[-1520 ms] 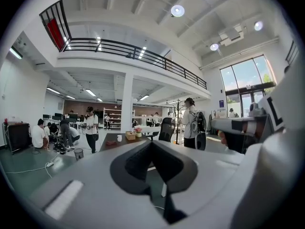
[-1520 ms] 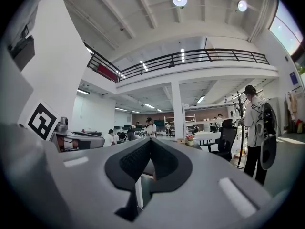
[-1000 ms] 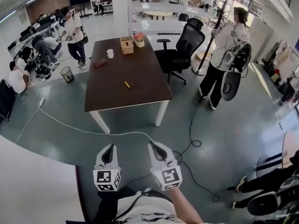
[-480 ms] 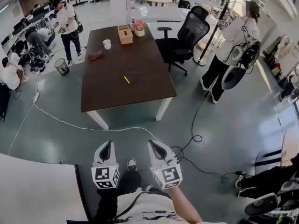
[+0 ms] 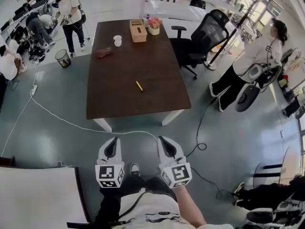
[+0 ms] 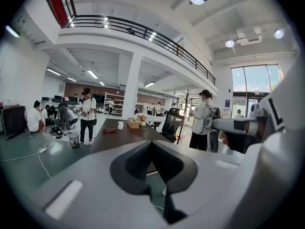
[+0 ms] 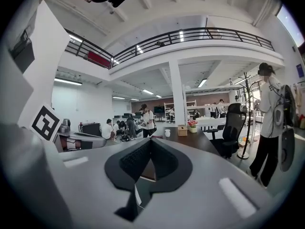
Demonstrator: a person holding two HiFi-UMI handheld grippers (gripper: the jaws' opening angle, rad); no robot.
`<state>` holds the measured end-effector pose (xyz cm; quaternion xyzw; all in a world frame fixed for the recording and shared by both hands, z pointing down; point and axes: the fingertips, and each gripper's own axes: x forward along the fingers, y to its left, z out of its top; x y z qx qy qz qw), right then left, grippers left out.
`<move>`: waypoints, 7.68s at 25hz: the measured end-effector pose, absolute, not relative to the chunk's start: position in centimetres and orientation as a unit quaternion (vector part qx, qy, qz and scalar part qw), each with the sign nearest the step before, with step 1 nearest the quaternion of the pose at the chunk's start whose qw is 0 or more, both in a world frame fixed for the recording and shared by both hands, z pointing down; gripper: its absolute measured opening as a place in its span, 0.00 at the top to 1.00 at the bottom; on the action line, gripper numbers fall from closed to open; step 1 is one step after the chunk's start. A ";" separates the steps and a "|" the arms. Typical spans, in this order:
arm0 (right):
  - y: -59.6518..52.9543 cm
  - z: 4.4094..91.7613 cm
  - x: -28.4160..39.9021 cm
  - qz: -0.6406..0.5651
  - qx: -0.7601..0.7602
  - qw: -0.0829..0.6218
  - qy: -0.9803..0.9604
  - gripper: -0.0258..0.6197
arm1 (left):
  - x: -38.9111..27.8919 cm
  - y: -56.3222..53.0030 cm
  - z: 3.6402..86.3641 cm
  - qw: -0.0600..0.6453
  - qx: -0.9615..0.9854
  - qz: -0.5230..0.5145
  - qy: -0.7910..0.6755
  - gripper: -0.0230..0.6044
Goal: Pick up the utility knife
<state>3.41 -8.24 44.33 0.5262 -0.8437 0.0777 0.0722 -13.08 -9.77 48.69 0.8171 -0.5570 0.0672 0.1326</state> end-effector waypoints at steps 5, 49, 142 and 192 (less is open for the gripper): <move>-11.5 45.2 2.8 0.083 0.517 0.081 -0.848 0.96 | -13.3 -12.5 49.8 0.145 0.812 0.075 -0.560 0.96; -42.3 74.7 2.0 0.236 0.363 0.455 -0.778 0.72 | -13.1 -36.4 66.2 0.345 0.743 0.182 -0.544 0.96; 4.0 45.2 8.0 0.173 0.479 0.013 -0.861 0.88 | -10.0 3.3 52.1 0.160 0.829 0.115 -0.523 0.96; 5.8 40.1 6.9 0.012 0.521 -0.006 -0.853 0.89 | -9.4 4.5 42.2 0.017 0.825 0.033 -0.563 0.96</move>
